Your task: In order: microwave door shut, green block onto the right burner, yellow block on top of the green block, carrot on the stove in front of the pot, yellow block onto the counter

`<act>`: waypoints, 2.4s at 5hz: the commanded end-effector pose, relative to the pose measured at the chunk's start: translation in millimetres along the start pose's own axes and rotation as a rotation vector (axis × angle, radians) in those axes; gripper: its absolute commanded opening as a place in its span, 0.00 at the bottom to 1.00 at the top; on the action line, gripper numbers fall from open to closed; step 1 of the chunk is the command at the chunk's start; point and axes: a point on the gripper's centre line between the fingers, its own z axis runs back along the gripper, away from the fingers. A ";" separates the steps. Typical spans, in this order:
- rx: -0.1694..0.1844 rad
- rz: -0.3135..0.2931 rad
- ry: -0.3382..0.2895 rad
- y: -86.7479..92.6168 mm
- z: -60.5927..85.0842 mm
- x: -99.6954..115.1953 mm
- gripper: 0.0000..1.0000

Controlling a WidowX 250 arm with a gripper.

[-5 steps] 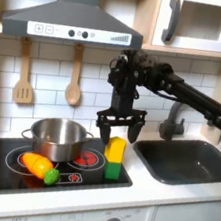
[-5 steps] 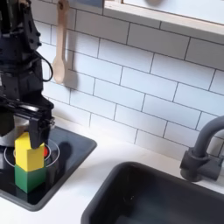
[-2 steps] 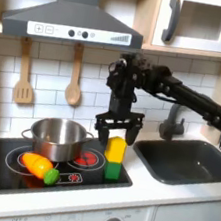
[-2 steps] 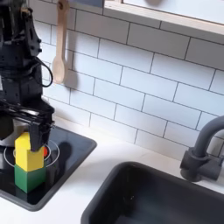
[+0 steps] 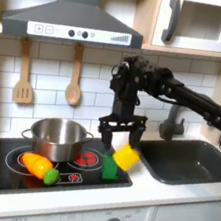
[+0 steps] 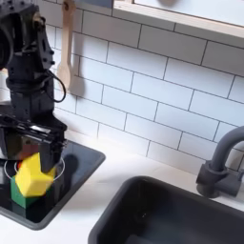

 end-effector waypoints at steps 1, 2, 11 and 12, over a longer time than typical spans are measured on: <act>-0.002 0.008 0.001 1.2 -1.3 0.6 1.00; -0.007 -0.004 0.004 -4.4 -0.7 0.0 1.00; 0.010 0.045 0.080 21.2 -30.9 -12.7 1.00; 0.019 0.044 0.085 21.1 -36.8 -12.5 1.00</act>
